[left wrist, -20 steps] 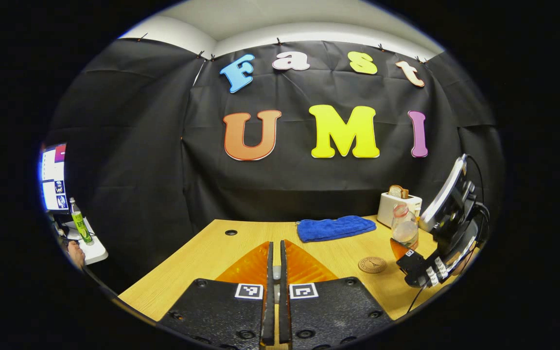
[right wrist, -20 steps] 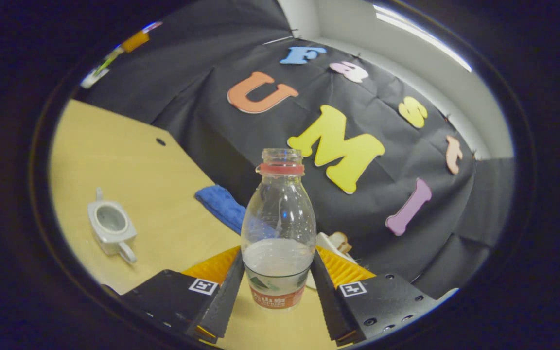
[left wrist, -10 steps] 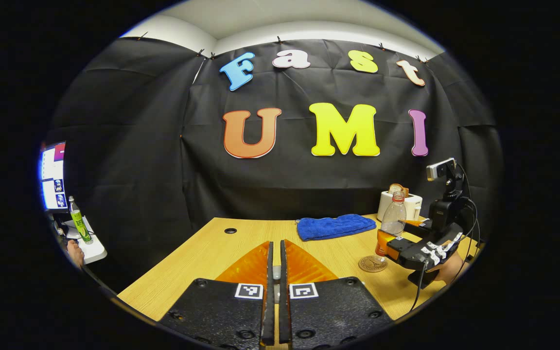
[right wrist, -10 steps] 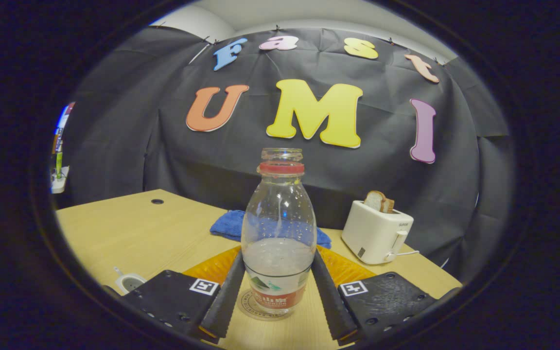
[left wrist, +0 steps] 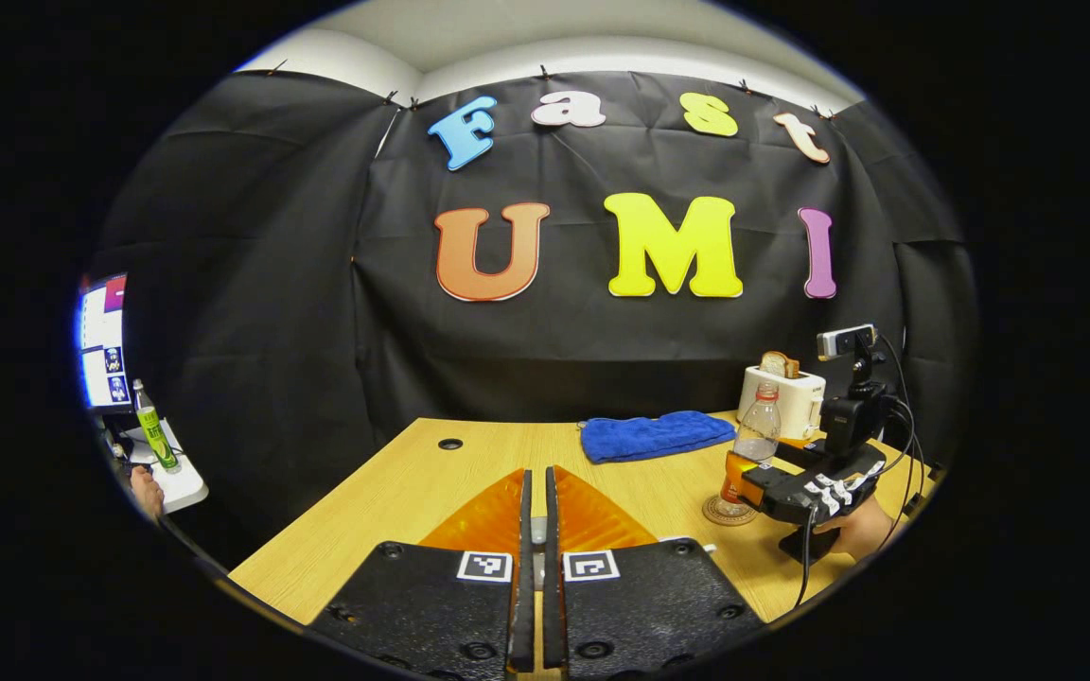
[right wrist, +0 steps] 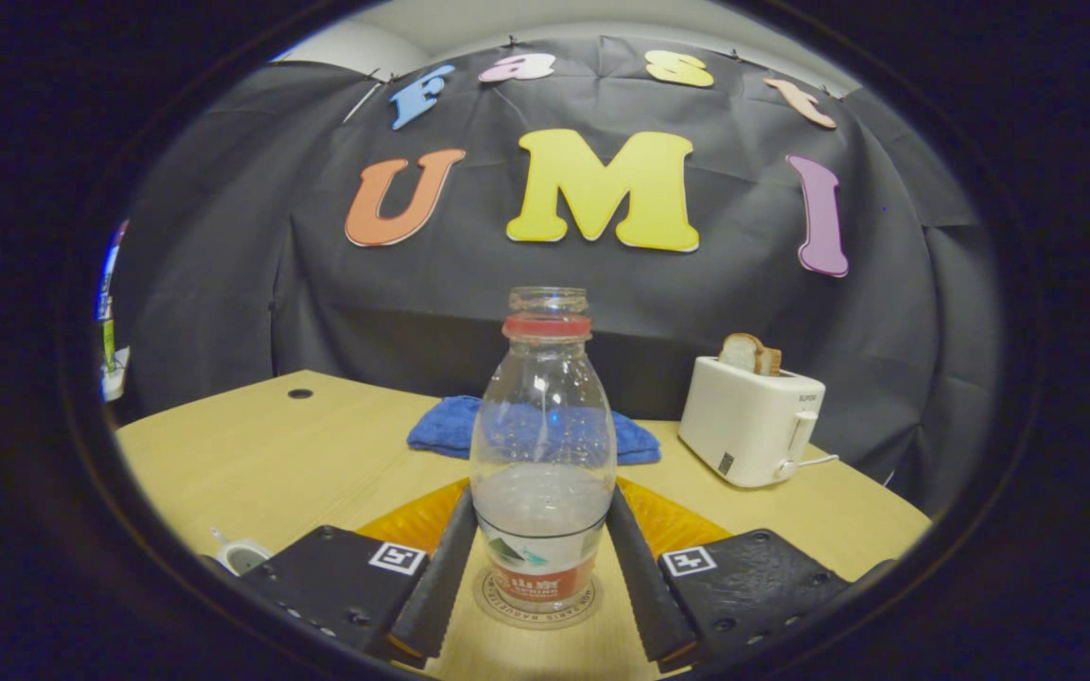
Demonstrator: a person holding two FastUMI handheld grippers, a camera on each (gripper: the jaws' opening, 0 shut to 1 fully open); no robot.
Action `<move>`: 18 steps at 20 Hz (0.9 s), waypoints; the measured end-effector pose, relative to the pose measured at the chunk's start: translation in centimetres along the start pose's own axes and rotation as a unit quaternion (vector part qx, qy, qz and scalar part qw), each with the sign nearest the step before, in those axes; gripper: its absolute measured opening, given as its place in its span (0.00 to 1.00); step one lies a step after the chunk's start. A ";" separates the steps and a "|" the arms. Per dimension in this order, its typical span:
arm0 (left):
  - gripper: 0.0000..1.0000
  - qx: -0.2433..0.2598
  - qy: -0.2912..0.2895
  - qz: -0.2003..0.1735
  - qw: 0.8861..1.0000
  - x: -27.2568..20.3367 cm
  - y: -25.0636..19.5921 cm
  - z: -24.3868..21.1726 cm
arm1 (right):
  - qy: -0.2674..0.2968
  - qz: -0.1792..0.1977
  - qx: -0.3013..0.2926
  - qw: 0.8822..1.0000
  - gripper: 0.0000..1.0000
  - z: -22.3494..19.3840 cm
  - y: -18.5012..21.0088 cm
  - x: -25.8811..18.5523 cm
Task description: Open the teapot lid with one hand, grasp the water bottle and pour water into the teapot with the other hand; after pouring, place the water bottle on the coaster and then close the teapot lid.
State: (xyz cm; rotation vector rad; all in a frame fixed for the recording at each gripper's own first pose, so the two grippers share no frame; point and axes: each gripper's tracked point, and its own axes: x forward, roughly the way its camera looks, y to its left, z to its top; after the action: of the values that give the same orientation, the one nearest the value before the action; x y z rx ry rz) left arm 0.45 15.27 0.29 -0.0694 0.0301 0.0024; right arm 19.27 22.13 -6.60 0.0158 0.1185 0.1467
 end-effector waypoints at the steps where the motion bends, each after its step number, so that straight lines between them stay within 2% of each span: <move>1: 0.06 0.000 0.000 0.001 1.000 0.0 0.0 0.0 | -0.001 0.001 0.000 1.000 0.77 0.0 0.0 0.0; 3: 0.06 0.001 0.001 -0.001 1.000 0.1 -0.1 -0.1 | -0.002 -0.002 0.001 1.000 0.76 -0.1 -0.1 -0.1; 7: 0.06 0.007 0.003 -0.001 1.000 0.0 -0.2 -0.1 | 0.003 -0.005 0.002 1.000 0.82 -0.5 -0.2 0.1; 8: 0.06 0.007 0.002 -0.002 1.000 0.0 -0.3 -0.1 | 0.006 -0.002 0.006 1.000 0.80 -0.7 -0.2 0.1; 9: 0.06 0.007 0.002 -0.002 1.000 0.1 -0.4 -0.1 | 0.007 0.000 0.010 1.000 0.87 -0.7 -0.2 0.1; 10: 0.06 0.006 0.002 -0.003 1.000 0.0 -0.5 -0.2 | 0.005 0.000 0.013 1.000 0.84 -0.6 -0.3 0.0; 12: 0.06 0.005 0.004 -0.004 1.000 0.1 -0.5 -0.2 | 0.001 0.001 0.016 1.000 0.86 -0.4 -0.4 -0.2; 15: 0.06 0.003 0.005 -0.004 1.000 0.3 -0.5 -0.4 | -0.007 0.001 0.014 1.000 0.96 0.2 -0.6 -0.6; 17: 0.06 0.002 0.001 -0.020 1.000 0.5 -1.4 -0.3 | -0.029 0.001 0.014 0.999 0.94 1.4 -1.0 -1.4; 18: 0.06 0.001 0.001 -0.033 0.999 0.5 -2.1 -0.3 | -0.045 -0.003 0.014 0.999 0.97 2.2 -1.5 -2.0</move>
State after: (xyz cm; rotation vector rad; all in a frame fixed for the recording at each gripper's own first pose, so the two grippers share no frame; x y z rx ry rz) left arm 0.93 13.15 0.11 -0.0682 0.0291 -0.0639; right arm 17.77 20.30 -4.17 0.0497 0.0304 0.1381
